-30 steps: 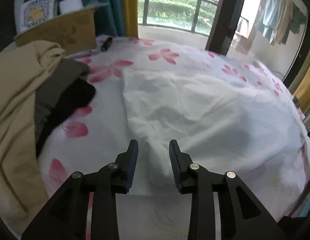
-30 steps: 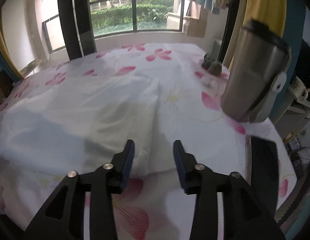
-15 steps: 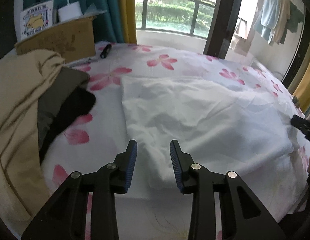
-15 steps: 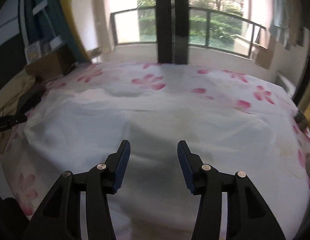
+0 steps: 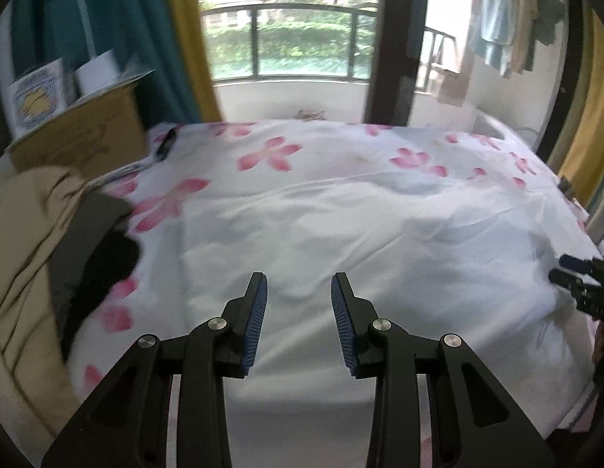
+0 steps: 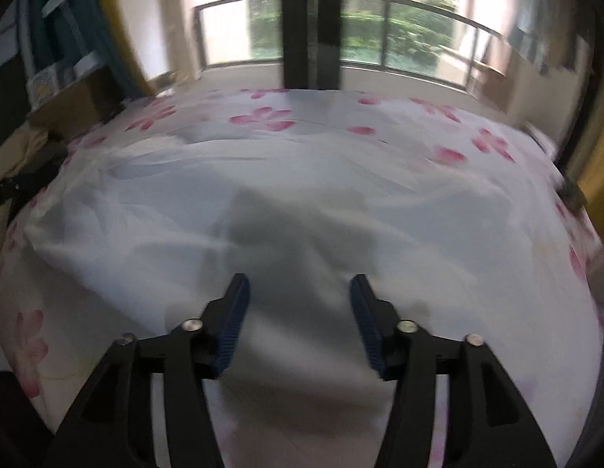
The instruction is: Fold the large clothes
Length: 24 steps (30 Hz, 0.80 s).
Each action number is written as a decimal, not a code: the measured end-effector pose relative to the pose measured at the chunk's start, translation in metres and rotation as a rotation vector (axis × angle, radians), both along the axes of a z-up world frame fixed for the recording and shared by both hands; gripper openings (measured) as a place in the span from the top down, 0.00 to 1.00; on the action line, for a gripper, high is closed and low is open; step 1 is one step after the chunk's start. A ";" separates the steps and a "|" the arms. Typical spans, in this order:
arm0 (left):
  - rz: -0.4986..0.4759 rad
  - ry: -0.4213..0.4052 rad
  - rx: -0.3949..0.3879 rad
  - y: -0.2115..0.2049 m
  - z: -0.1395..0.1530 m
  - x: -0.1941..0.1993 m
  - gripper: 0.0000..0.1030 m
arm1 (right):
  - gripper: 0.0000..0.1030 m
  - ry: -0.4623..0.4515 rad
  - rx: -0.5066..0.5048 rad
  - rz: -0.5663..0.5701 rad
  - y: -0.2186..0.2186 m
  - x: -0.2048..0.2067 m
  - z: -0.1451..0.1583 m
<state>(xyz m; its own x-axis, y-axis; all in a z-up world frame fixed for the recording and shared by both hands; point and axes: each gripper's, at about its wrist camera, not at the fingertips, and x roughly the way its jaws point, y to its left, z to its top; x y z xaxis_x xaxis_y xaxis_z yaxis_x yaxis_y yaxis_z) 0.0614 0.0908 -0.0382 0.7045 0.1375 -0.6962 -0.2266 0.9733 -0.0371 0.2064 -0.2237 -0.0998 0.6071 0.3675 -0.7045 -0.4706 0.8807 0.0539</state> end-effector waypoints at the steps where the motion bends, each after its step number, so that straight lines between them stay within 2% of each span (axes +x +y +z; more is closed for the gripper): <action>1: -0.017 -0.004 -0.003 -0.007 0.000 0.006 0.65 | 0.29 0.001 0.021 -0.033 -0.013 -0.004 0.001; 3: -0.049 -0.010 -0.005 -0.021 0.000 0.017 0.65 | 0.24 -0.003 0.050 -0.080 -0.031 -0.009 0.004; 6: -0.097 -0.019 -0.003 -0.042 -0.001 0.035 0.65 | 0.21 -0.016 0.083 -0.165 -0.062 -0.016 0.008; 9: -0.147 -0.013 -0.012 -0.063 -0.004 0.050 0.65 | 0.11 -0.018 0.097 -0.245 -0.090 -0.015 0.008; 11: -0.181 -0.013 -0.008 -0.079 -0.004 0.059 0.65 | 0.08 0.000 0.116 -0.299 -0.107 -0.011 0.004; 16: -0.231 -0.008 -0.009 -0.103 -0.007 0.077 0.65 | 0.07 0.091 0.219 -0.400 -0.137 0.004 -0.010; 24: -0.274 0.031 -0.035 -0.116 -0.020 0.101 0.65 | 0.01 0.137 0.409 -0.351 -0.133 0.018 -0.015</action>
